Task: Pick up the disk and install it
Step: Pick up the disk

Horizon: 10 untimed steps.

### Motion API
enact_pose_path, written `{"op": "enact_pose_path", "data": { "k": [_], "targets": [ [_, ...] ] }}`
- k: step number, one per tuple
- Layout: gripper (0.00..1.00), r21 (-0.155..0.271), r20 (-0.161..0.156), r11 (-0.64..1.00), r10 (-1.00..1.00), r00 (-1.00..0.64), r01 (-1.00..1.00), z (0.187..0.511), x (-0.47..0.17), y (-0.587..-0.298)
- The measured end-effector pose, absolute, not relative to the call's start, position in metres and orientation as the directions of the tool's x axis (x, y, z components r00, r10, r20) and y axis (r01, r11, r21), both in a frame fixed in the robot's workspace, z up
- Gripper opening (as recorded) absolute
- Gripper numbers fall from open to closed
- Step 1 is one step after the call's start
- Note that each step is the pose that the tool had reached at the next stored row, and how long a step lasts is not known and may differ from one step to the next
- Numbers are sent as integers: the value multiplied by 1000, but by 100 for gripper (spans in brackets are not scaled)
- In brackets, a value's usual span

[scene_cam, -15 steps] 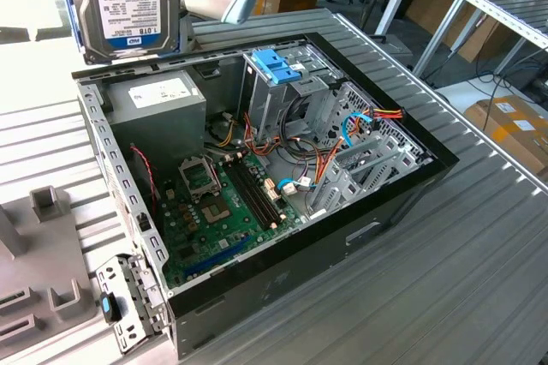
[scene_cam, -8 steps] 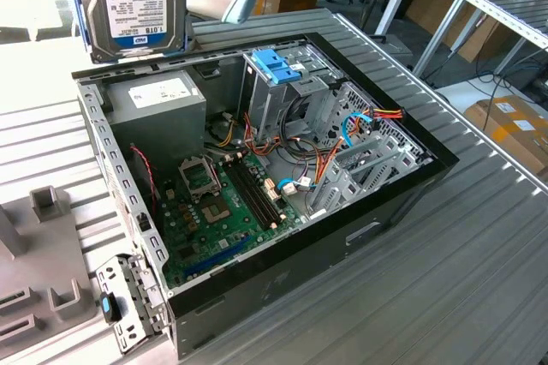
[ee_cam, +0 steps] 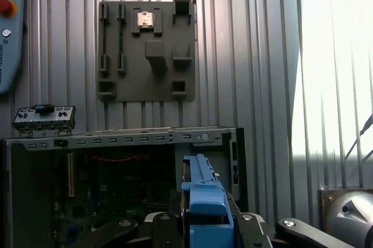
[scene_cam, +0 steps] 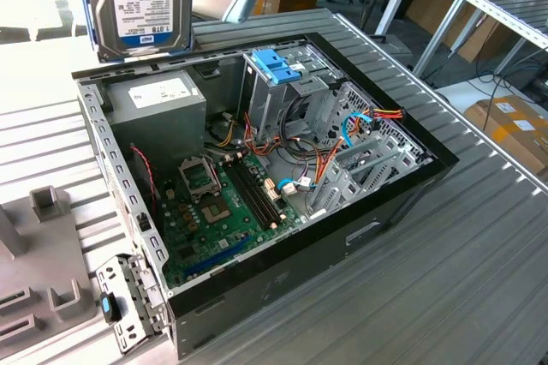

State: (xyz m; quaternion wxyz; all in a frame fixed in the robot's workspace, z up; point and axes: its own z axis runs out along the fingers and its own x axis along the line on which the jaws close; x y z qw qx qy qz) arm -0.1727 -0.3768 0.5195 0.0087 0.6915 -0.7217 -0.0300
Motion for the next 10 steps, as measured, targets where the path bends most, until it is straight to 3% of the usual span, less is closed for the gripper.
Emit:
{"op": "enact_pose_path", "data": {
  "k": [10],
  "targets": [
    [37, 55, -29, 42, -999, -43, -998, 519, -161, -377]
  ]
}}
